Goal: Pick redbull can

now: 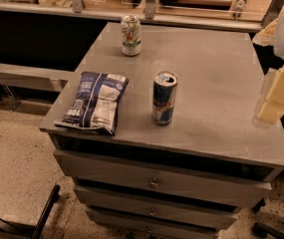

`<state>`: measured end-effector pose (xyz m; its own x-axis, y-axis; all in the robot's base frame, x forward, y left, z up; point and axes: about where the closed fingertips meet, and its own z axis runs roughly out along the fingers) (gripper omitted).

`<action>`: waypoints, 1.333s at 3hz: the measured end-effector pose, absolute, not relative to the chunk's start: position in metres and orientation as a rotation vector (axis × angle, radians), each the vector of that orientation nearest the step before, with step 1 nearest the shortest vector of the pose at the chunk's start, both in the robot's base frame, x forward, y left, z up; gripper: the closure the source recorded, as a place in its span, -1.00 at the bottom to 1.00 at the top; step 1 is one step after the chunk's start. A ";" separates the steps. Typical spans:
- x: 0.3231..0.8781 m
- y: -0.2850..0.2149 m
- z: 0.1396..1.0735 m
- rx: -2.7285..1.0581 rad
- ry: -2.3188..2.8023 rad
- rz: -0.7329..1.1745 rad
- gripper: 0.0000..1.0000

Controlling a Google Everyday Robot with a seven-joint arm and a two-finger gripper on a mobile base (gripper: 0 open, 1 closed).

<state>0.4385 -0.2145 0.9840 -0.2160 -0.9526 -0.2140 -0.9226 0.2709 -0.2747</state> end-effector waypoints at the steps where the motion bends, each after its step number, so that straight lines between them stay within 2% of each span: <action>1: 0.438 -0.215 0.984 -1.710 2.210 -0.125 -1.00; 2: 0.440 -0.207 0.986 -1.685 2.140 -0.064 -1.00; 4: 0.466 -0.158 0.981 -1.539 1.850 0.229 -1.00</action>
Offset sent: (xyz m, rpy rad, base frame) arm 0.0051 0.0273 0.0069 0.2965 -0.1157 0.1077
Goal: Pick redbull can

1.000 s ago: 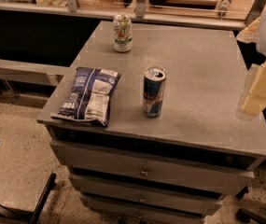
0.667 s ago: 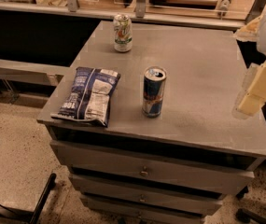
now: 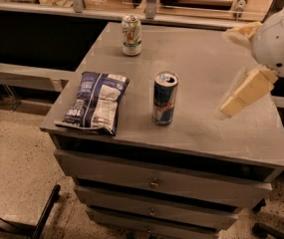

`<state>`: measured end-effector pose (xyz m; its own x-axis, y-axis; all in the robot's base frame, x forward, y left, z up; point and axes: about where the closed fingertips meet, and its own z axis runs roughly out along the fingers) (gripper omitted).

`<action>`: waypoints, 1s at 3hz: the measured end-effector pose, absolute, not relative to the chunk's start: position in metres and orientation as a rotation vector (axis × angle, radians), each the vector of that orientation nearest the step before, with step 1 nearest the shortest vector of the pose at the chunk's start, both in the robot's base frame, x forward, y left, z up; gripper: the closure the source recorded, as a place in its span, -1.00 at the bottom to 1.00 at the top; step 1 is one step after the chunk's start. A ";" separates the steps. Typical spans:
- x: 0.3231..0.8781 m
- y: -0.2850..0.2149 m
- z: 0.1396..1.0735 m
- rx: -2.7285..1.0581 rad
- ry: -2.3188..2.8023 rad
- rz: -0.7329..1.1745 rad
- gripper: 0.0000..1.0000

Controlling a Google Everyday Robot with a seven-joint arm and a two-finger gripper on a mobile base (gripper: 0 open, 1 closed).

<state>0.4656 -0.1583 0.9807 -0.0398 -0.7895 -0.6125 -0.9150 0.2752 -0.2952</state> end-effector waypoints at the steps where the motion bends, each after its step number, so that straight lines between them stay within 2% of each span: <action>1: 0.482 -0.120 0.978 -1.472 1.739 0.401 -1.00; 3: 0.502 -0.069 0.958 -1.415 1.665 0.640 -1.00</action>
Offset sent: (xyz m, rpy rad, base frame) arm 0.0466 0.0972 -0.0251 0.4310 0.0982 0.1473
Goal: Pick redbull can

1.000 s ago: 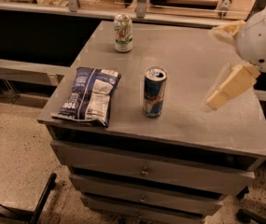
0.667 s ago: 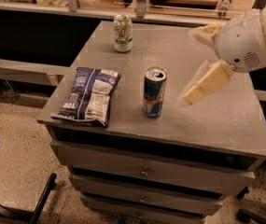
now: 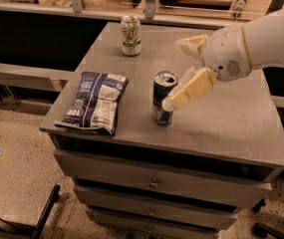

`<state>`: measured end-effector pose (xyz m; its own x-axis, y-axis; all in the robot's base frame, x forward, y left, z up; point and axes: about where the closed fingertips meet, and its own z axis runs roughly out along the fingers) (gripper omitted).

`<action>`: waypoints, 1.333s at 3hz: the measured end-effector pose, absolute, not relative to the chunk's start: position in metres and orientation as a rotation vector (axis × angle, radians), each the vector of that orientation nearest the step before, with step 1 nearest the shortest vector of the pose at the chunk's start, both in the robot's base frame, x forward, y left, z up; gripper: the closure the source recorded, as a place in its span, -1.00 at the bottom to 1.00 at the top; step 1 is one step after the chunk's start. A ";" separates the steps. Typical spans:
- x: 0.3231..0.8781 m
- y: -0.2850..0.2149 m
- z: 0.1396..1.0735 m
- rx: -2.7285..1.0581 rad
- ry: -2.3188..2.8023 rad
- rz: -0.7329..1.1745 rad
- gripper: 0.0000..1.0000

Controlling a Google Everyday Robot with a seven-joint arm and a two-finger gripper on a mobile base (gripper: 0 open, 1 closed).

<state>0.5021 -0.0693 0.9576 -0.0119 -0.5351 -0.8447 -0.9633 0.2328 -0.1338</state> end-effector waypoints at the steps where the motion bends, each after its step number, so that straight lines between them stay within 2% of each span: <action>1: 0.506 -0.061 0.945 -1.388 1.663 0.677 -1.00; 3: 0.507 -0.059 0.927 -1.347 1.671 0.698 -1.00; 4: 0.507 -0.056 0.922 -1.343 1.675 0.701 -0.67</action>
Offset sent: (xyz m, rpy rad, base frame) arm 0.0094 0.0046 -0.0373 0.0753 0.0326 -0.0467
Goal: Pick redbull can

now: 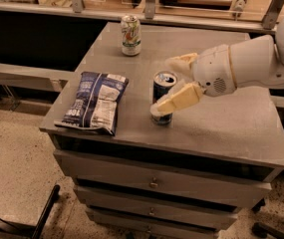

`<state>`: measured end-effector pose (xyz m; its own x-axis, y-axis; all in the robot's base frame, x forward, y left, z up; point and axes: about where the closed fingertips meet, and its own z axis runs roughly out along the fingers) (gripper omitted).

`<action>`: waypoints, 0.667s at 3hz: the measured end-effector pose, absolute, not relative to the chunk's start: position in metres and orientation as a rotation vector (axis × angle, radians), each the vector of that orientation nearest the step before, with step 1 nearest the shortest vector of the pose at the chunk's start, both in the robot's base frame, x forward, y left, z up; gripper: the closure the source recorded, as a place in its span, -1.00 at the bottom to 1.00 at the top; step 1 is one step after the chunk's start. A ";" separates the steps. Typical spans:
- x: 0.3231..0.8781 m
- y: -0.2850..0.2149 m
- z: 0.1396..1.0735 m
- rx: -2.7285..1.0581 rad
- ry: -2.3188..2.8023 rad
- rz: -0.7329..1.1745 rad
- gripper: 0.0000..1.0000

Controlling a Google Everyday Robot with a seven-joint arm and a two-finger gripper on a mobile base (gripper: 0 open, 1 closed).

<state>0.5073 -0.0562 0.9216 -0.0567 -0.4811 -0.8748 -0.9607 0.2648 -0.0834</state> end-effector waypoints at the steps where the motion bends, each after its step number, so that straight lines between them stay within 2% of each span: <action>1: 0.509 -0.056 0.917 -1.328 1.678 0.721 -0.20; 2: 0.510 -0.057 0.912 -1.307 1.666 0.763 0.26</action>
Offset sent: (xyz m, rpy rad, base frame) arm 0.0059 -0.0076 -0.0179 0.1042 0.0527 0.0036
